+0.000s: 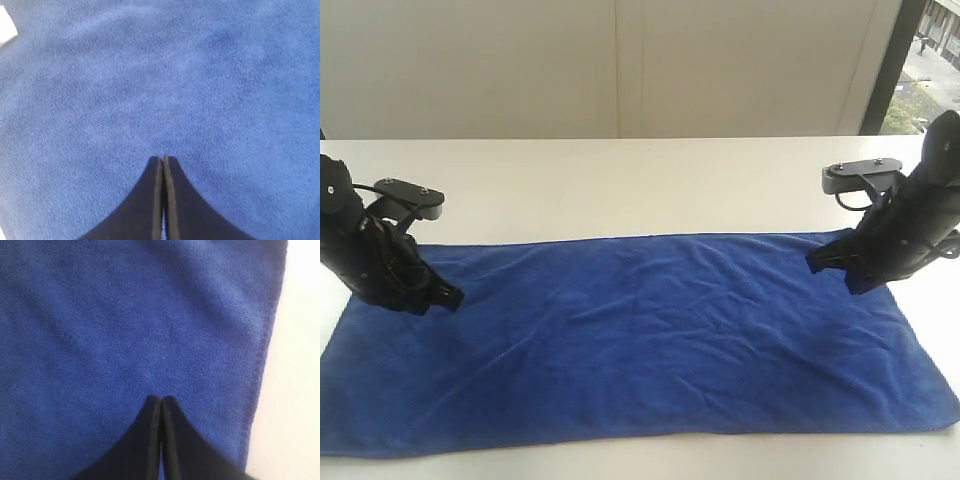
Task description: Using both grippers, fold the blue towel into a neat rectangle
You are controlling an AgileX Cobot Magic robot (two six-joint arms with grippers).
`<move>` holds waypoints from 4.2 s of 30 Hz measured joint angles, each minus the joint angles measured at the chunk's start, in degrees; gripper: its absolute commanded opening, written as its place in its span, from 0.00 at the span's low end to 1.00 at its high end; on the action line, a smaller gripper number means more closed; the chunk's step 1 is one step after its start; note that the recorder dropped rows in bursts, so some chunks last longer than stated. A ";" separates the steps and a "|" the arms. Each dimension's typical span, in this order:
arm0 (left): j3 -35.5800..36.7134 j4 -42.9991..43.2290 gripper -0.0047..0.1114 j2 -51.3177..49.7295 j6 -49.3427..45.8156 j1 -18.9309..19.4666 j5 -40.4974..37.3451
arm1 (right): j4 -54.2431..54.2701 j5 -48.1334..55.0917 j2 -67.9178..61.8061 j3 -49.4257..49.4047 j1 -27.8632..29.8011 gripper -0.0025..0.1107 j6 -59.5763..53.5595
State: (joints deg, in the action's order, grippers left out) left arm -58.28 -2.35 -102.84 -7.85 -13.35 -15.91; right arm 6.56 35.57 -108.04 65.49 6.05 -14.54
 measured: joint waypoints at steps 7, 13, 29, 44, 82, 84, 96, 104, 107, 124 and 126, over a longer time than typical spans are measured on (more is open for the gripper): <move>0.00 0.00 0.04 -2.30 0.00 0.00 1.41 | -0.28 -1.06 -1.53 -1.87 0.00 0.02 0.00; 0.00 0.00 0.04 -2.77 0.10 0.00 1.88 | -0.61 -1.92 -1.53 -2.02 0.00 0.02 0.10; -0.19 0.00 0.04 -3.26 0.10 0.00 2.74 | -10.42 -2.06 -3.26 -2.02 0.00 0.02 9.31; -0.19 0.95 0.04 -2.63 0.10 0.00 2.24 | -11.58 -3.11 -1.54 -2.02 -0.48 0.02 10.04; -9.69 1.79 0.04 -9.66 0.10 7.87 5.19 | -11.16 -0.62 -16.67 20.71 0.77 0.02 7.83; -9.92 1.95 0.04 -9.86 0.10 7.87 5.57 | -11.16 -1.13 -16.98 20.85 0.87 0.02 7.83; -10.16 2.75 0.04 -10.32 0.10 7.87 6.72 | -11.31 -3.02 -17.47 21.16 2.18 0.02 7.74; -10.16 2.75 0.04 -10.36 0.10 8.31 6.72 | -11.31 -3.02 -17.47 21.16 2.95 0.02 7.74; -10.16 3.03 0.04 -10.02 0.10 8.31 6.05 | -11.31 -3.02 -17.36 21.16 2.95 0.02 7.70; -3.76 0.38 0.04 6.86 0.51 3.75 -6.33 | -3.65 2.88 4.09 8.22 1.93 0.02 1.33; 1.91 0.05 0.04 10.86 2.15 2.23 -6.50 | -3.65 1.79 9.08 0.56 0.28 0.02 2.30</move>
State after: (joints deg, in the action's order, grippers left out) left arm -56.37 -2.29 -91.98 -5.70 -11.12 -22.42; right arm 2.91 37.35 -98.97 66.05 6.32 -12.24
